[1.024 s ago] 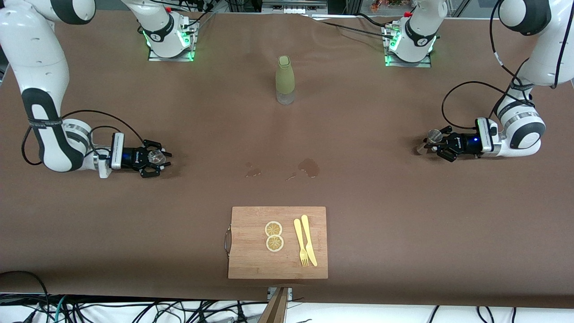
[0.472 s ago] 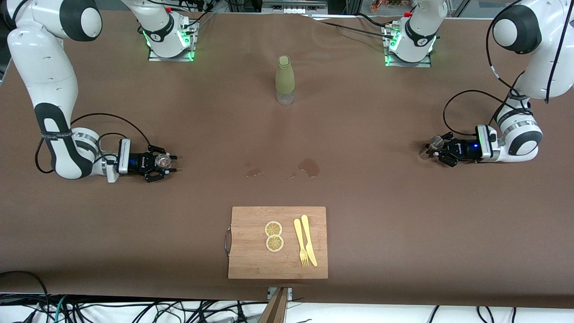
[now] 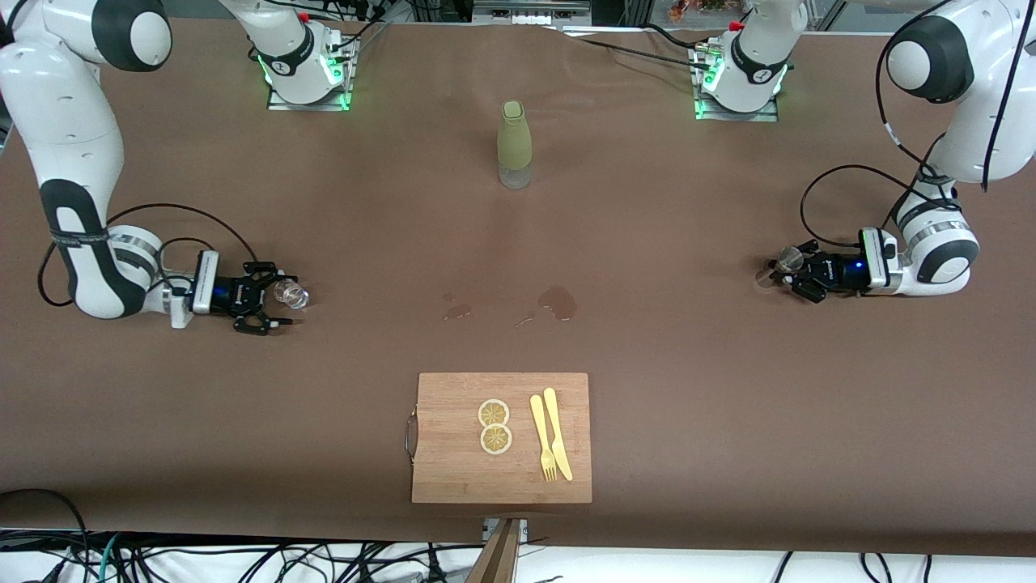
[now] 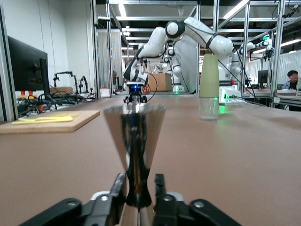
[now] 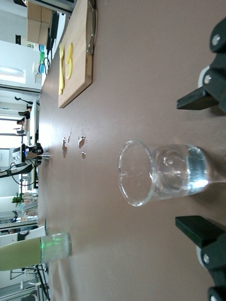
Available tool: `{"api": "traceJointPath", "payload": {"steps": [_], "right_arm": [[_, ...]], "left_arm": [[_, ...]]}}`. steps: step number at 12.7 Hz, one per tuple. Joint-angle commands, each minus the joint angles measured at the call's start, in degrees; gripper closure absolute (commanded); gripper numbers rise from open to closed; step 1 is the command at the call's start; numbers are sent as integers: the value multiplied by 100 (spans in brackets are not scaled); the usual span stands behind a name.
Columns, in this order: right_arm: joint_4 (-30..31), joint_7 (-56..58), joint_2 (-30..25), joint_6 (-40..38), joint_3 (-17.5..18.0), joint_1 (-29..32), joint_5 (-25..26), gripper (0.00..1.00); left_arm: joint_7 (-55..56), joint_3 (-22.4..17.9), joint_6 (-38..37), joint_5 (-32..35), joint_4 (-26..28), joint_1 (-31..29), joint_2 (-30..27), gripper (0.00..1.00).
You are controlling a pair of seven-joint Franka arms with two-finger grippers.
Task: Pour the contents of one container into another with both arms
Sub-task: 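Lower the glass and open the right gripper while the left gripper releases the jigger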
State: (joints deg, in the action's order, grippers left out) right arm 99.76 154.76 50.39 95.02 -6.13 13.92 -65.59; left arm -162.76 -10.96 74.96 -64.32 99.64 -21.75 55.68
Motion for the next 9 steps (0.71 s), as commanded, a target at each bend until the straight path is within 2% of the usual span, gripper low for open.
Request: {"api": "traceJointPath", "payload": {"steps": [1, 4, 6, 9], "right_arm": [[507, -208, -598, 279, -11, 163, 370, 0], [956, -918, -1302, 667, -99, 207, 757, 0], [1019, -1760, -1758, 877, -108, 199, 1335, 0], [1028, -3412, -2453, 895, -178, 198, 2337, 0]], "left_arm": [[-1524, -195, -34, 428, -190, 84, 137, 0], [1, -432, -34, 1085, -287, 49, -292, 0], [1135, -564, -34, 1386, -384, 22, -661, 0], [3708, -600, -105, 1983, -384, 22, -1784, 0]]}}
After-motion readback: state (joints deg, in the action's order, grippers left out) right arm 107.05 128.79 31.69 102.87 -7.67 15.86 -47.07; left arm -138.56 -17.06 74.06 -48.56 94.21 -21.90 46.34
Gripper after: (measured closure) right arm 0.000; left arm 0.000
